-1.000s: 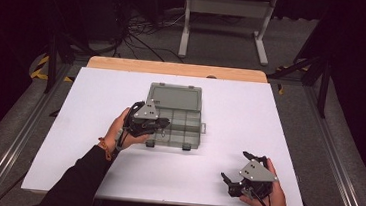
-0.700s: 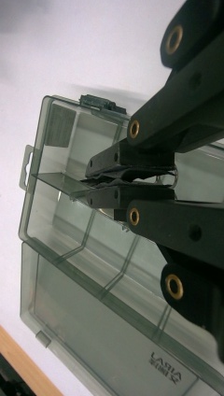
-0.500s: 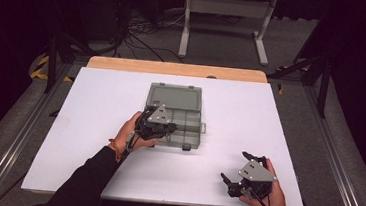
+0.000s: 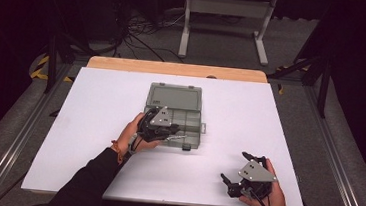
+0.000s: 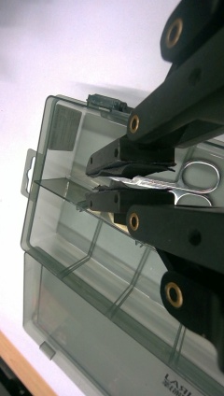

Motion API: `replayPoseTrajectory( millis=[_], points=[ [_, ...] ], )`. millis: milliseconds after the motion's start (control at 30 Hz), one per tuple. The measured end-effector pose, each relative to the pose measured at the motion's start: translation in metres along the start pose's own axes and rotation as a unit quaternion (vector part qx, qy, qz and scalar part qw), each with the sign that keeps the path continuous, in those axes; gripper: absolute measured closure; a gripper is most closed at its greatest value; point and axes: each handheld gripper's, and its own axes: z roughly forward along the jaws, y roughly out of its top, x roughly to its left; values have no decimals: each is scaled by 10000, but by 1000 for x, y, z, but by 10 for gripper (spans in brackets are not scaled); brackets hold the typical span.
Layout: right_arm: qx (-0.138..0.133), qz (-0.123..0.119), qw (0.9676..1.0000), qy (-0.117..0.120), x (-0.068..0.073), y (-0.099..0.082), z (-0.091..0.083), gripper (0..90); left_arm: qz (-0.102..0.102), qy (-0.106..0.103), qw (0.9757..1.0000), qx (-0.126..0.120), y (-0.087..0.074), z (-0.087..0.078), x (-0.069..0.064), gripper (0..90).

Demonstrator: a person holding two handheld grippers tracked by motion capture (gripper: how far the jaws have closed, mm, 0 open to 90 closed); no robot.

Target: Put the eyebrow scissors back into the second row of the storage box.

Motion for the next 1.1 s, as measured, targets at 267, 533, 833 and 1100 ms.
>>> replayPoseTrajectory(
  millis=[267,533,833,1100],
  points=[
    [-12,21,10000,-1,0,0,0,53,81,114,9997,-217,-1,-11,1,779],
    [-33,21,10000,7,1,1,-1,54,223,344,9985,-350,-1,-22,-2,708],
    [-39,38,10000,6,0,1,-1,54,297,562,9966,-524,-7,-38,-1,620],
    [-21,10,10000,18,1,1,-1,54,233,756,9949,-623,-14,-51,1,447]
  ],
)
